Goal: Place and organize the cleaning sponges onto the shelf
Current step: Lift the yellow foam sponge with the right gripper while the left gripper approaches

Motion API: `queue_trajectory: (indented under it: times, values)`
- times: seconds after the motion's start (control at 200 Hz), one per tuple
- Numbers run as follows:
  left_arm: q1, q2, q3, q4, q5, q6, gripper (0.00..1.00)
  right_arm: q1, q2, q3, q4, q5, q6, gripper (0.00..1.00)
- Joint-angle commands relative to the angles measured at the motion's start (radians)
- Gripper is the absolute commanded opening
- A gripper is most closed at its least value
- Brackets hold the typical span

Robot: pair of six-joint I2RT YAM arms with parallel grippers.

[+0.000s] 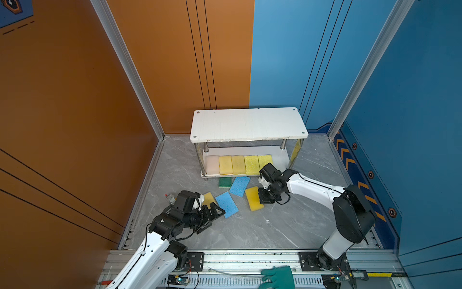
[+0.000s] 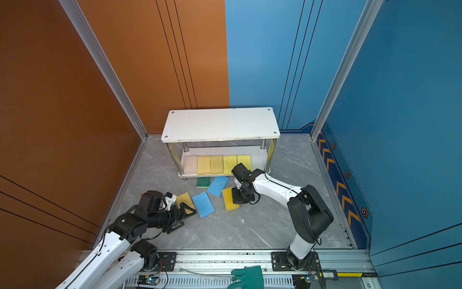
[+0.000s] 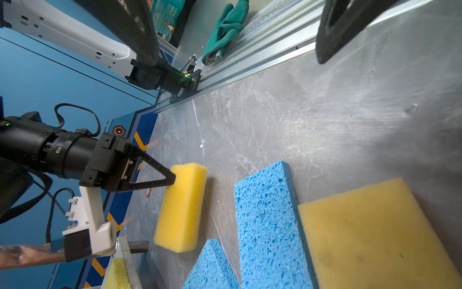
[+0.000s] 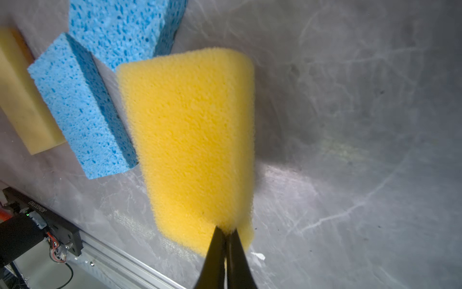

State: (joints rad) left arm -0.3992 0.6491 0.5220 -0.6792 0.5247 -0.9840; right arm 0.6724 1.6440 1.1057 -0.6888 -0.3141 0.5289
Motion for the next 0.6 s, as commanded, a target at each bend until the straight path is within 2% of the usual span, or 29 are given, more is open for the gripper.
queue_trajectory:
  times: [0.0,0.24,0.596]
  values:
    - [0.010,0.004,0.025,0.076,0.006,0.000,0.98,0.009,-0.071,-0.042,-0.020,-0.027,0.040,0.05]
    - [0.010,0.014,0.041,0.224,0.012,-0.038,0.98,-0.016,-0.226,-0.075,-0.040,-0.074,0.056,0.05]
    - [0.007,0.078,0.083,0.423,0.068,-0.068,0.98,-0.120,-0.392,-0.014,-0.147,-0.149,0.046,0.05]
